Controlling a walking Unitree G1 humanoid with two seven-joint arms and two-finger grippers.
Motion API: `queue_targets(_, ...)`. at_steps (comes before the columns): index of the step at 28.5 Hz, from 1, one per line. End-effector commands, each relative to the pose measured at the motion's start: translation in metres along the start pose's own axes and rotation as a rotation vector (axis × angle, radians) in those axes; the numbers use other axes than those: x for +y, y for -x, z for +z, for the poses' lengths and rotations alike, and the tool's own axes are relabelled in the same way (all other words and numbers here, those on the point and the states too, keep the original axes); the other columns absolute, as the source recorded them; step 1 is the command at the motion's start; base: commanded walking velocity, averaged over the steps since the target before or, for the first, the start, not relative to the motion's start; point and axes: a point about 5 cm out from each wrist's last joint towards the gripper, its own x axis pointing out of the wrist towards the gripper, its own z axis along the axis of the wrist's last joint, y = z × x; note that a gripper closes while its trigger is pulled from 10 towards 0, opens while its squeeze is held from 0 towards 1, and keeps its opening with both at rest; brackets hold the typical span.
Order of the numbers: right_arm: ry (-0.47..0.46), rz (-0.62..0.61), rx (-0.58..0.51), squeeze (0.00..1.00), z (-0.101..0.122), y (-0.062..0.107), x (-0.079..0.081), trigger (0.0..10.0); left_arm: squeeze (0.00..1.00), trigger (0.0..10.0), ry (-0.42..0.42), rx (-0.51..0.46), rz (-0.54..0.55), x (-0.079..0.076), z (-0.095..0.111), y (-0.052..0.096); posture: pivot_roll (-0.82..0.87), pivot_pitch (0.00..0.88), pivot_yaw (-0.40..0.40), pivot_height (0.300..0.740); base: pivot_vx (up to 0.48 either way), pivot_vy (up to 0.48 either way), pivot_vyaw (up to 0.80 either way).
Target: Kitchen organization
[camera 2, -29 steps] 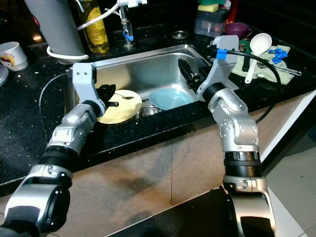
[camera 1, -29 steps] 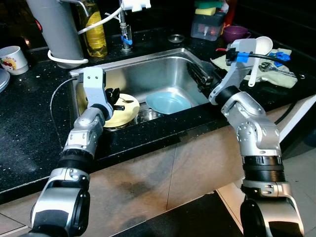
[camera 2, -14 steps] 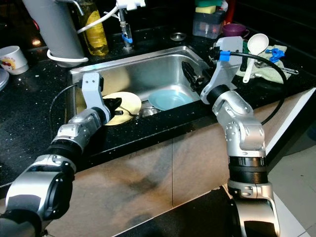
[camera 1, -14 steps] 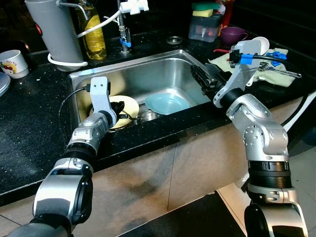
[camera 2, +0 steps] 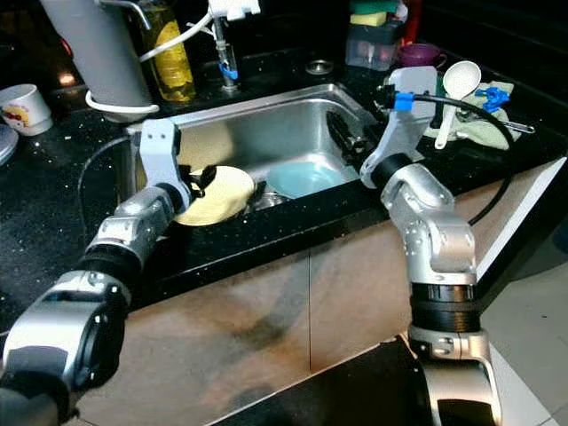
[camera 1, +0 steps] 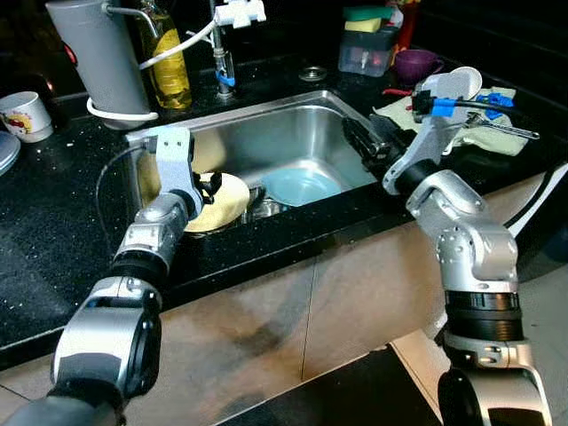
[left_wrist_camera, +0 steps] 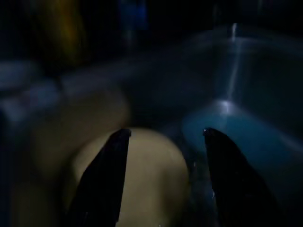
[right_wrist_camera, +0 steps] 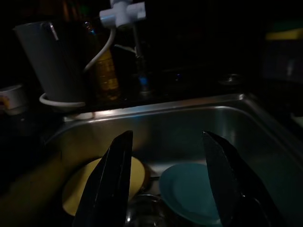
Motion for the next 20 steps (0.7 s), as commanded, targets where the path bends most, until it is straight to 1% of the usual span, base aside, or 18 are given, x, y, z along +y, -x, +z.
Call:
queue_targets(1,-0.03,0.035,0.008,0.0,-0.011,0.0,0.005,10.0,0.0,10.0,-0.058,-0.099,0.015,0.0,0.013,0.008,-0.06,0.0,0.028,0.74,0.0,0.0,0.0)
queue_targets(2,-0.036,0.042,0.008,0.0,-0.013,0.0,0.006,10.0,0.0,10.0,-0.058,-0.122,0.017,-0.001,0.015,0.012,-0.06,0.0,0.028,0.74,0.0,0.0,0.0)
queue_targets(3,-0.053,0.058,0.006,0.0,-0.018,0.001,0.01,10.0,0.0,10.0,-0.063,-0.152,0.033,-0.002,0.017,0.019,-0.05,0.0,0.027,0.74,0.0,0.0,0.0)
queue_targets(5,-0.066,0.077,0.004,0.0,-0.022,0.001,0.014,10.0,0.0,10.0,-0.077,-0.178,0.049,-0.002,0.018,0.026,-0.05,0.0,0.028,0.74,0.0,0.0,0.0)
queue_targets(6,-0.076,0.103,0.002,0.0,-0.027,0.003,0.02,10.0,0.0,10.0,-0.09,-0.202,0.073,-0.001,0.019,0.035,-0.04,0.0,0.031,0.74,0.0,0.0,0.0)
queue_targets(7,-0.076,0.103,0.002,0.0,-0.027,0.003,0.02,10.0,0.0,10.0,-0.09,-0.202,0.073,-0.001,0.019,0.035,-0.04,0.0,0.031,0.74,0.0,0.0,0.0)
queue_targets(8,-0.08,0.113,0.002,0.0,-0.03,0.003,0.023,10.0,0.0,10.0,-0.095,-0.206,0.086,0.0,0.02,0.04,-0.04,0.0,0.031,0.74,0.0,0.0,0.0)
queue_targets(9,-0.104,0.133,-0.001,0.0,-0.035,0.005,0.027,10.0,0.0,10.0,-0.097,-0.225,0.127,0.002,0.02,0.049,-0.03,0.0,0.03,0.74,0.0,0.0,0.0)
queue_targets(10,-0.104,0.133,-0.001,0.0,-0.035,0.005,0.027,10.0,0.0,10.0,-0.097,-0.225,0.127,0.002,0.02,0.049,-0.03,0.0,0.03,0.74,0.0,0.0,0.0)
queue_targets(11,-0.111,0.136,0.002,0.0,-0.037,0.005,0.029,10.0,0.0,10.0,-0.102,-0.225,0.145,0.003,0.02,0.053,-0.02,0.0,0.029,0.74,0.0,0.0,0.0)
queue_targets(12,-0.122,0.139,0.027,0.0,-0.05,0.006,0.034,10.0,0.0,10.0,-0.106,-0.212,0.187,0.005,0.015,0.063,-0.01,0.0,0.026,0.74,0.0,0.0,0.0)
queue_targets(14,-0.125,0.141,0.042,0.0,-0.058,0.007,0.037,10.0,0.0,10.0,-0.101,-0.205,0.194,0.004,0.013,0.071,0.0,0.0,0.021,0.74,0.0,0.0,0.0)
queue_targets(15,-0.127,0.141,0.044,0.0,-0.06,0.008,0.038,10.0,0.0,10.0,-0.1,-0.207,0.189,0.002,0.013,0.075,0.0,0.0,0.021,0.74,0.0,0.0,0.0)
queue_targets(16,-0.127,0.141,0.044,0.0,-0.06,0.008,0.038,10.0,0.0,10.0,-0.1,-0.207,0.189,0.002,0.013,0.075,0.0,0.0,0.021,0.74,0.0,0.0,0.0)
queue_targets(18,-0.172,0.141,0.038,0.0,-0.062,0.007,0.042,10.0,0.0,10.0,-0.111,-0.196,0.182,-0.003,0.01,0.087,0.01,0.0,0.02,0.74,-0.274,0.0,0.0)
queue_targets(20,-0.186,0.152,0.025,0.0,-0.062,0.008,0.047,10.0,0.0,10.0,-0.116,-0.171,0.175,-0.006,0.004,0.095,0.01,0.0,0.023,0.74,-0.308,0.0,0.0)
